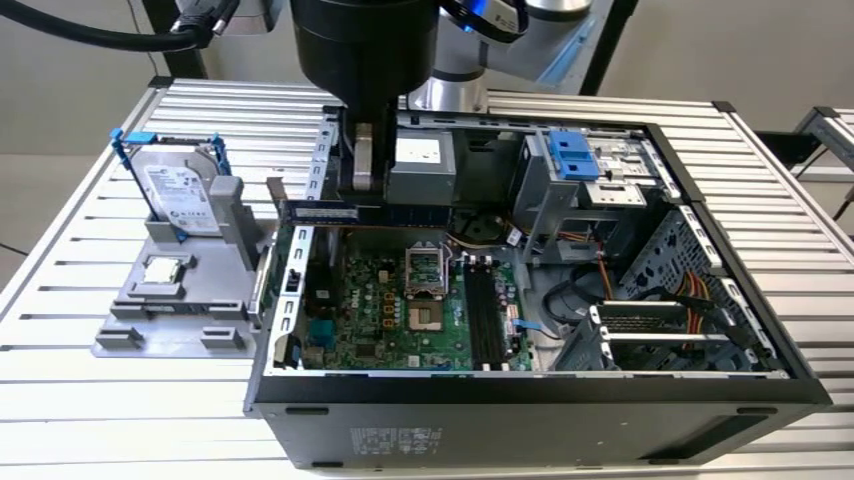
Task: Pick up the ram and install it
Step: 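Pick up the ram and move it above insertion slot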
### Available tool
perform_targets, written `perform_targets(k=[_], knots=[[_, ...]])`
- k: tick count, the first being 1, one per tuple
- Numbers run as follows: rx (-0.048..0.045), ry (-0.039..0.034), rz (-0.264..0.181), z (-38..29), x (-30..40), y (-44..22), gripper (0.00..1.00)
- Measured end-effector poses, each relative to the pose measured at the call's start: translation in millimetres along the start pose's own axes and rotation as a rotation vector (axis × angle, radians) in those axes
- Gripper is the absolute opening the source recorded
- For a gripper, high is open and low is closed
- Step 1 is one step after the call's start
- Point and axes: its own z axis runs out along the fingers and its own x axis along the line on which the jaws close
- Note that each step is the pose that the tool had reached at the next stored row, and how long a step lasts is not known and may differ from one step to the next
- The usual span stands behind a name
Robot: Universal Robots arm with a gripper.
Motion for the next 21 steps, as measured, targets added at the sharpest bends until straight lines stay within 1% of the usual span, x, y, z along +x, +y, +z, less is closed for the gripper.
perform_targets(k=[7,17,21], knots=[[0.0,0.0,0.0,0.0,-0.2,-7.8,0.0],[0.0,0.0,0.0,0.0,-0.3,-9.9,0.0],[-0.0002,0.0001,0.0,0.1,-0.4,-12.8,0.0]])
